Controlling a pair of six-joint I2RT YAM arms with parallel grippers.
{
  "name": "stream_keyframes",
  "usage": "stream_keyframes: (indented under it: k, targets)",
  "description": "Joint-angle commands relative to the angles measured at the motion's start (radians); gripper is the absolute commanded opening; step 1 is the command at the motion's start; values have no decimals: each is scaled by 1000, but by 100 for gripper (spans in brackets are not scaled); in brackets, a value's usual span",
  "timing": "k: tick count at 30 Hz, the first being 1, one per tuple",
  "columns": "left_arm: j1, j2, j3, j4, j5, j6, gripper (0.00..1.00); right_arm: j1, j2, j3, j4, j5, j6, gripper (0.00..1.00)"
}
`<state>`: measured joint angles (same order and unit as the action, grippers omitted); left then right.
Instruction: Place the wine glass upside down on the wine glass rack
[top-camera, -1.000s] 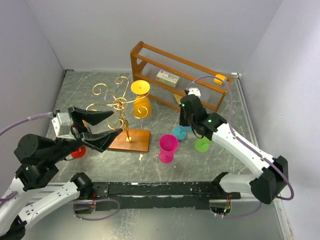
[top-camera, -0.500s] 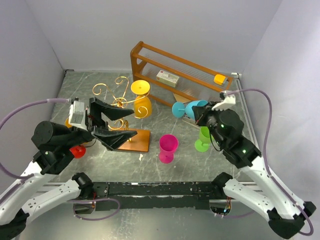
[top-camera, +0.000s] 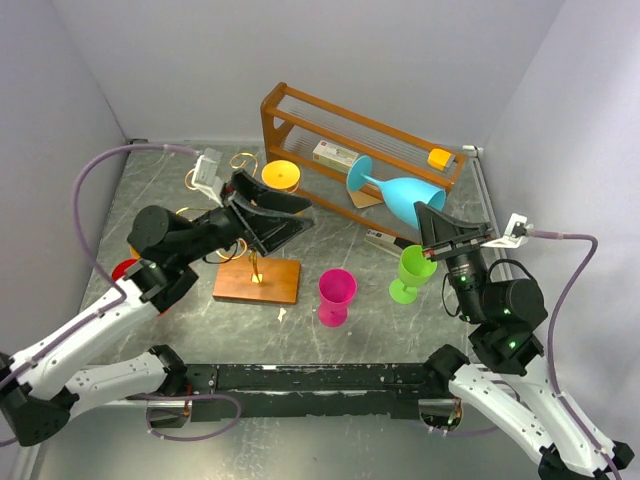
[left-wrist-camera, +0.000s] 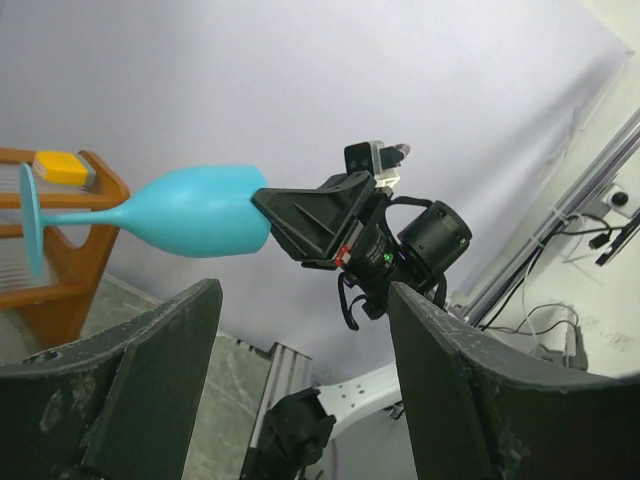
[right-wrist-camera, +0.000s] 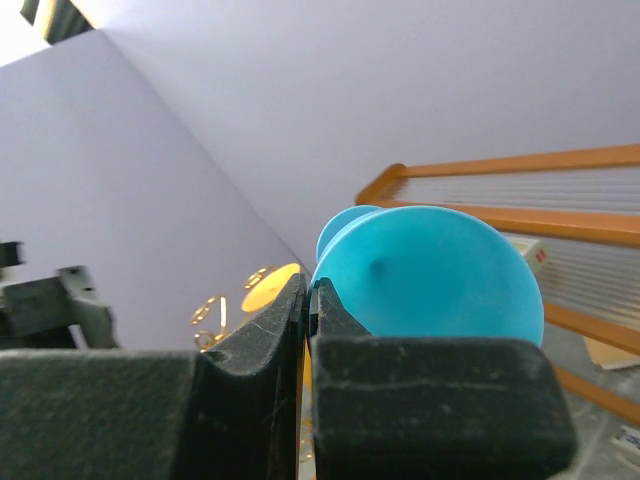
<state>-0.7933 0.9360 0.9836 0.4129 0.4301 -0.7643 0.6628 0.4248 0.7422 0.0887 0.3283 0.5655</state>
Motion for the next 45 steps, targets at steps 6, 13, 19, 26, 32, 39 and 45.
stream_keyframes:
  k: [6,13,19,26,32,39,45]
  targets:
    - [-5,191,32,408,-17,-262,66,0,26,-2,223,-121,76,0]
    - [-94,248,88,284,-321,-237,56,0,48,-19,359,-144,147,0]
    - [-146,317,110,282,-450,-269,57,0,85,-14,411,-196,183,0]
    - [-172,398,152,273,-553,-306,55,0,73,-17,421,-220,213,0]
    - [-187,405,143,315,-597,-314,56,0,49,-14,386,-229,211,0]
    - [-188,391,106,430,-621,-336,56,0,52,-6,336,-276,215,0]
    - [-187,399,124,438,-622,-331,55,0,61,-18,348,-332,227,0]
